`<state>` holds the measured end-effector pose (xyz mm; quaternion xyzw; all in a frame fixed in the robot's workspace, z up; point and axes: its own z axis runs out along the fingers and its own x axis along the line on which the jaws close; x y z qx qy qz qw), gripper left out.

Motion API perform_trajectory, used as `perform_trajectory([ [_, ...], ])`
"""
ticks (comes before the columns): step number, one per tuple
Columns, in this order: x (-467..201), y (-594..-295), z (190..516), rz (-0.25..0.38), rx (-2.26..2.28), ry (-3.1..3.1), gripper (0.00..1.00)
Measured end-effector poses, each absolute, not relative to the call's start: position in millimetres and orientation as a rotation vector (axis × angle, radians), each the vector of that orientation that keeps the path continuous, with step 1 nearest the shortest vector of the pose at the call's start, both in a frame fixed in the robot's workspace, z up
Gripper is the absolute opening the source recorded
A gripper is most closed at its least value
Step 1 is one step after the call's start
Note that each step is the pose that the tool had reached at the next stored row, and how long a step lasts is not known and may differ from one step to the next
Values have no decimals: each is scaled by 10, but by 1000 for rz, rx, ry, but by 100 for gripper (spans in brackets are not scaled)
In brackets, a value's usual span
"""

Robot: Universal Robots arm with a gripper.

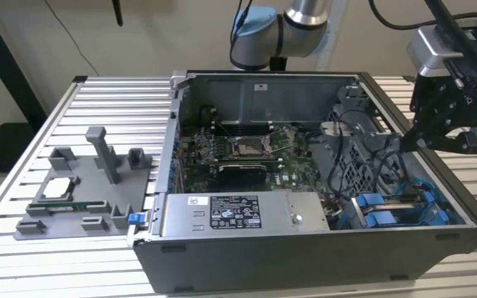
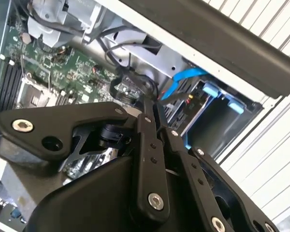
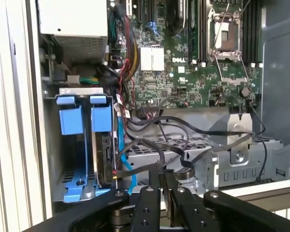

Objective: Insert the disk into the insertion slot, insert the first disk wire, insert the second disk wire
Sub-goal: 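Insert the second disk wire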

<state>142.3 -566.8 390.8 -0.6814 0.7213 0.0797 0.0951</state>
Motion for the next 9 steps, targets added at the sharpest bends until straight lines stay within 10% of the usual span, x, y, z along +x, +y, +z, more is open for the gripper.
perform_trajectory([
  [9,1290,-5668,3911,169,-2083,2152,0],
])
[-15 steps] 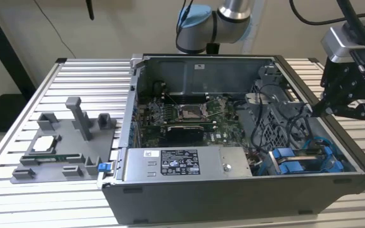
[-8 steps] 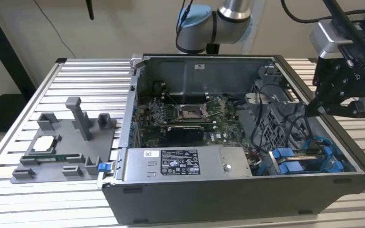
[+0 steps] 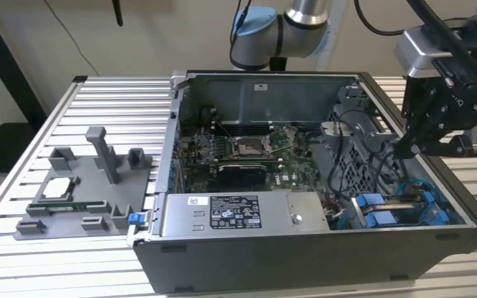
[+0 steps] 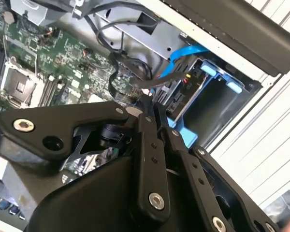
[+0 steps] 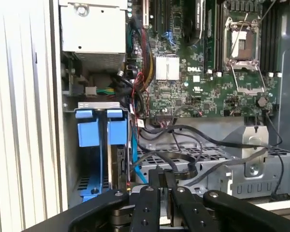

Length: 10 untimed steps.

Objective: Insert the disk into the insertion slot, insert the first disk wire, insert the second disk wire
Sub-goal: 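Insert the second disk wire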

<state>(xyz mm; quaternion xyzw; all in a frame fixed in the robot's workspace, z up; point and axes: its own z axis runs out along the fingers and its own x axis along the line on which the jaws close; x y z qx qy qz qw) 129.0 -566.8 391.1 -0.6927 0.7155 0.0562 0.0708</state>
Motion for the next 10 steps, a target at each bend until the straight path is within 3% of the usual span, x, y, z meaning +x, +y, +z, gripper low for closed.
perform_trajectory([
  [10,1278,-5668,3907,147,-2106,2161,0],
])
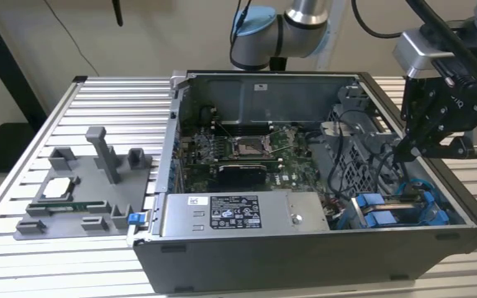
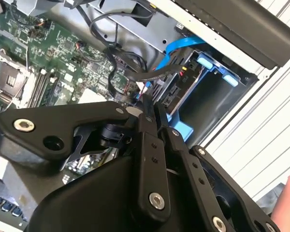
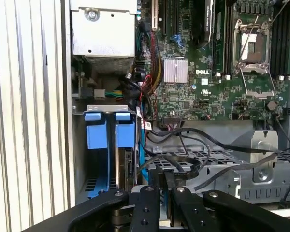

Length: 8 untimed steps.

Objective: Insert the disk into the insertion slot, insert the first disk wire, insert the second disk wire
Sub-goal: 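Insert the second disk wire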

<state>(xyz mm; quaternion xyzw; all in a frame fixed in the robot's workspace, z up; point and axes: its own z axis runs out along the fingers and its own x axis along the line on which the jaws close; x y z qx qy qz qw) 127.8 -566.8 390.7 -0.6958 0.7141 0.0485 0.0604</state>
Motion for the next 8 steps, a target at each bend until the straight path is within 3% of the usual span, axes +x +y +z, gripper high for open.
perform_trajectory([
  [8,1278,-5668,3903,141,-2108,2164,0],
])
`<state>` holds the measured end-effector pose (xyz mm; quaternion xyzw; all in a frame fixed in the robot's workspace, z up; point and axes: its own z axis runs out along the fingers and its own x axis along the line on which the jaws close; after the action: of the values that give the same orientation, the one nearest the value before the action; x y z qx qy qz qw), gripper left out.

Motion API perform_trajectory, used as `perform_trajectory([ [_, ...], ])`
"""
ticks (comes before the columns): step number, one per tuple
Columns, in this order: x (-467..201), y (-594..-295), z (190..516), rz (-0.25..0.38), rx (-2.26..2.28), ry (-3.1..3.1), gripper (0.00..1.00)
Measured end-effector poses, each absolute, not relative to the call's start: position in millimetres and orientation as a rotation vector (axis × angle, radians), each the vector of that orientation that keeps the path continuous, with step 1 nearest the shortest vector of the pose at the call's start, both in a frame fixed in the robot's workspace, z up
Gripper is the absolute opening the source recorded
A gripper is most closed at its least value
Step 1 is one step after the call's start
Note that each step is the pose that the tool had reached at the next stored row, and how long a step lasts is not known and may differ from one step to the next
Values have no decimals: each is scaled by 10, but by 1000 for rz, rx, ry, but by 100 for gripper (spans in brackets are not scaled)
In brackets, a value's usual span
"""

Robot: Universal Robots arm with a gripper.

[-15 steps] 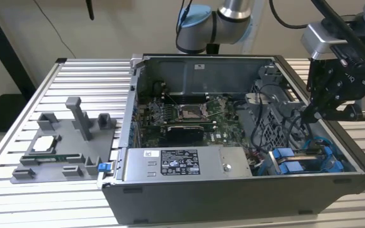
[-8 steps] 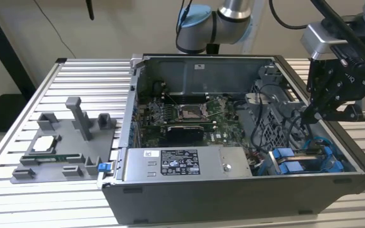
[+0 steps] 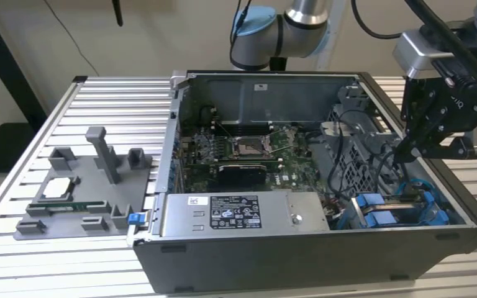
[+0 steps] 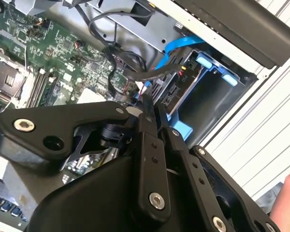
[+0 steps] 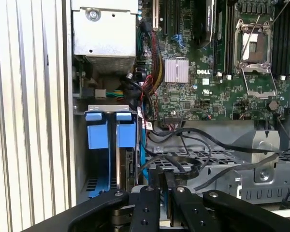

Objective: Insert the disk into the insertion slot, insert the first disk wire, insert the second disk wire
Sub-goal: 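Insert the second disk wire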

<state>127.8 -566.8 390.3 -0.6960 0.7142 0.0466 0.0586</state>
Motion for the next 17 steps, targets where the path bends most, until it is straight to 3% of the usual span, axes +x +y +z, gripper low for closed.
perform_trajectory([
  [17,1278,-5668,3870,105,-2127,2182,0],
])
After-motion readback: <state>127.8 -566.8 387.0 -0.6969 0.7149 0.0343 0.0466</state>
